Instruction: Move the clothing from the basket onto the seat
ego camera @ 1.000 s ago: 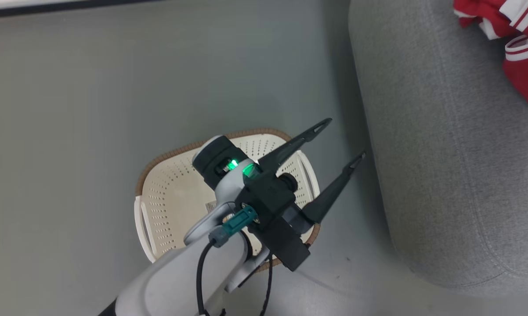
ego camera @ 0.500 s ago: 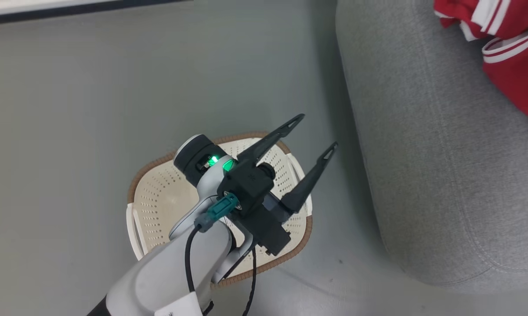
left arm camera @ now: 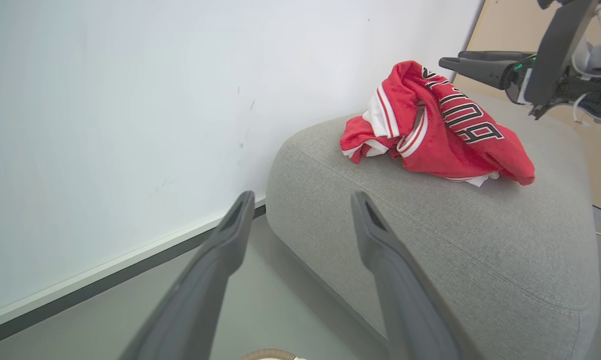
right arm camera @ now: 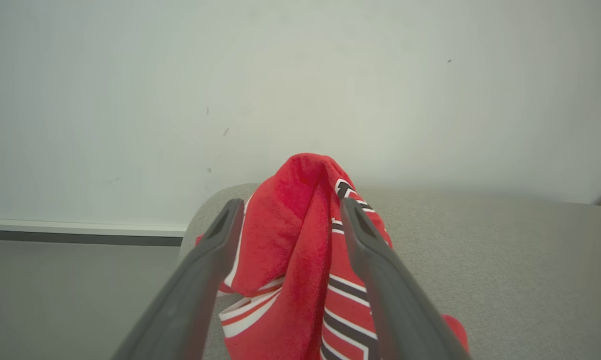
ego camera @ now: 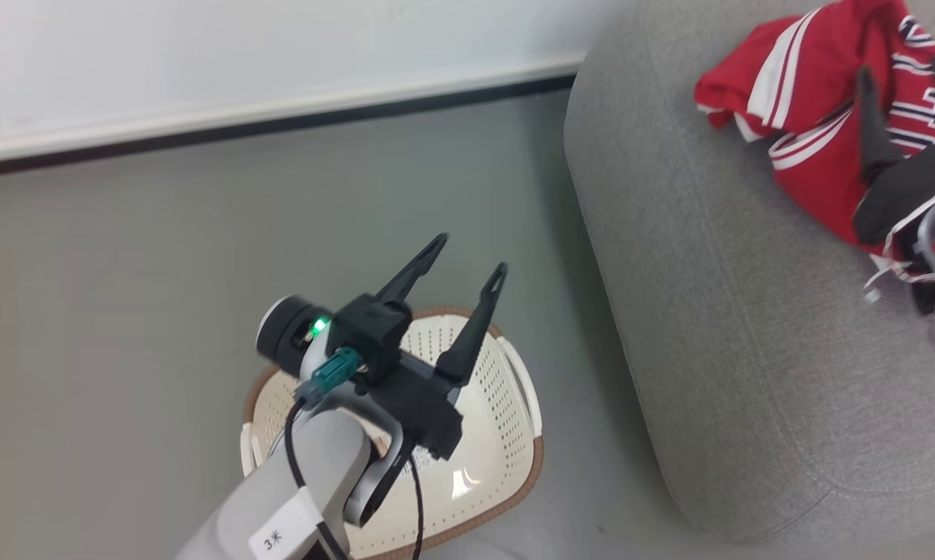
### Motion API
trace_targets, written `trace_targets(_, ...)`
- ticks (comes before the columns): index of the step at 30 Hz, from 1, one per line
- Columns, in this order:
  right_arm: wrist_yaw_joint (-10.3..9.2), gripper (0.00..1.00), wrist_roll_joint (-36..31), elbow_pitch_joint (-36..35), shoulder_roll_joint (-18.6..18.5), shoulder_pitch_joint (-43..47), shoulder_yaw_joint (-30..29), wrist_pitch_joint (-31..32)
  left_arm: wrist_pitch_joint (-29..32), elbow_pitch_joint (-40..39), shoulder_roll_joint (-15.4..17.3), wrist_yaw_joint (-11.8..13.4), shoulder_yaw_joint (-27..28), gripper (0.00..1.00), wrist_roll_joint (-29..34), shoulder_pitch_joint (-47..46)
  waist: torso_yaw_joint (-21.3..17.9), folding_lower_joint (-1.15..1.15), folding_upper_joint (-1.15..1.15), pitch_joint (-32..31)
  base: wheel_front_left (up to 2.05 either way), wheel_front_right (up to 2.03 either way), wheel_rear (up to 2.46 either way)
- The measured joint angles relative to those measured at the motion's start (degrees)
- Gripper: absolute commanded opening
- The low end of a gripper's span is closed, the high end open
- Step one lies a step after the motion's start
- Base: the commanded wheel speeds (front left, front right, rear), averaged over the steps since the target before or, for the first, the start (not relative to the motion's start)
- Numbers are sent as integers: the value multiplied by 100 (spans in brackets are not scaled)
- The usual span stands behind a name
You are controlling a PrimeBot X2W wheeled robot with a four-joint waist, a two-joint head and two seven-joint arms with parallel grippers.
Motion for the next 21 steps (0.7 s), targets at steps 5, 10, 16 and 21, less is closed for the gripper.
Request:
trace_targets(5,49,100,120,-96,347,451,-7,-3,-52,219,43,136,266,100,-186,371,10,0,0,-411,0,0,0)
trace_targets(10,54,100,241,-348,561,1081,-82,-3,-69,359,105,276,550,100,-381,732,47,0,-1,-829,0,0,0)
trace_targets(16,46,100,269,-754,877,1922,-55,-3,-102,438,281,393,921,100,-549,1307,126,0,-1,-1331,0,0,0)
trace_targets(21,-147,100,205,-1305,1007,2723,22,-3,-102,323,424,466,1207,100,-651,1913,212,0,-1,-1735,0,0,0)
